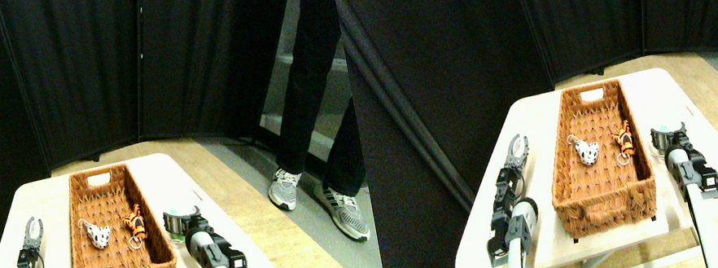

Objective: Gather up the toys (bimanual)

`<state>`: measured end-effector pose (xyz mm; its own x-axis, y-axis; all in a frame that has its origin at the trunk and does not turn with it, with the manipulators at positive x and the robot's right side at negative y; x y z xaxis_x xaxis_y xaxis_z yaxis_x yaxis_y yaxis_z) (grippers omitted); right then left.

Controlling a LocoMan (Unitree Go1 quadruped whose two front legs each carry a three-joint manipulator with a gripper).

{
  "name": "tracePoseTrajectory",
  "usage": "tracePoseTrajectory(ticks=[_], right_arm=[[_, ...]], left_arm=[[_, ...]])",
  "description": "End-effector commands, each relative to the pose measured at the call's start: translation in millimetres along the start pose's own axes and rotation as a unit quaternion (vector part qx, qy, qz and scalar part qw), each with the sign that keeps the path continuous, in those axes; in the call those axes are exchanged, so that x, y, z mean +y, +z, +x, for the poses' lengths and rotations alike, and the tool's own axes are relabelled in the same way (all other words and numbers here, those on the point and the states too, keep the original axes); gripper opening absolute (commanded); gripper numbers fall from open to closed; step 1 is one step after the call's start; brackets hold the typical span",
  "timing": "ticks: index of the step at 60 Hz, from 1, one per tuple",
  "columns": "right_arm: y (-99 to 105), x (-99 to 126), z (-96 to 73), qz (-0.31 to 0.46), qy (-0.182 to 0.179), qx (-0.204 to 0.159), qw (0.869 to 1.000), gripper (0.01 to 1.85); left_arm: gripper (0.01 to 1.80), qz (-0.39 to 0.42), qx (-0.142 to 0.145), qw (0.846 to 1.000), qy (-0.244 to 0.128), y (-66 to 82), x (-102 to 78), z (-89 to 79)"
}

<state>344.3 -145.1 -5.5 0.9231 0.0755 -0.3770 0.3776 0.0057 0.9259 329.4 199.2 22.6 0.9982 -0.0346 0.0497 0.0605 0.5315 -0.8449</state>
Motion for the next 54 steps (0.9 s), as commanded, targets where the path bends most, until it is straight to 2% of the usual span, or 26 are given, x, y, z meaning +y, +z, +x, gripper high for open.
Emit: tracePoseTrajectory(ticks=[1, 8, 14, 24, 38, 45, 49, 50, 52, 54], right_arm=[[-5.4, 0.5, -0.1, -0.002, 0.005, 0.006, 1.0, 0.69], [-7.5, 0.5, -3.9, 0.001, 0.001, 0.011, 1.0, 0.67], [-6.1, -2.7, -0.2, -0.002, 0.001, 0.011, 1.0, 0.66], [-3.4, -12.1, 9.2, -0.005, -0.012, -0.016, 1.0, 0.69], [3.0, -18.3, 15.4, -0.002, -0.024, -0.034, 0.999, 0.66], [5.5, -14.4, 17.8, -0.001, -0.014, -0.042, 0.999, 0.42], [5.7, -10.3, 16.0, -0.013, -0.013, -0.066, 0.998, 0.17], [5.7, -10.3, 16.0, -0.013, -0.013, -0.066, 0.998, 0.17], [5.7, -7.7, 14.8, -0.015, -0.01, -0.085, 0.996, 0.01], [5.4, -5.4, 13.2, -0.016, -0.004, -0.094, 0.995, 0.01]], left_arm=[[0.02, 0.002, -0.01, 1.0, -0.016, 0.4, -5.4, 2.6], [0.04, -0.003, -0.012, 1.0, -0.017, -0.2, -7.1, 2.2], [0.05, -0.007, -0.013, 1.0, -0.019, -0.2, -7.3, 2.3], [0.04, -0.02, -0.018, 0.999, -0.019, 0.7, -7.8, 2.6], [0.05, -0.019, -0.016, 1.0, -0.018, 2.1, -6.7, 2.7], [0.04, -0.016, -0.018, 1.0, -0.014, 3.9, -4.9, 3.8], [0.04, -0.021, -0.018, 1.0, -0.012, 4.4, -5.9, 3.1], [0.04, -0.021, -0.018, 1.0, -0.012, 4.4, -5.9, 3.1], [0.03, -0.02, -0.017, 1.0, -0.014, 4.7, -6.4, 3.2], [0.03, -0.024, -0.021, 0.999, -0.011, 4.8, -6.8, 2.9]])
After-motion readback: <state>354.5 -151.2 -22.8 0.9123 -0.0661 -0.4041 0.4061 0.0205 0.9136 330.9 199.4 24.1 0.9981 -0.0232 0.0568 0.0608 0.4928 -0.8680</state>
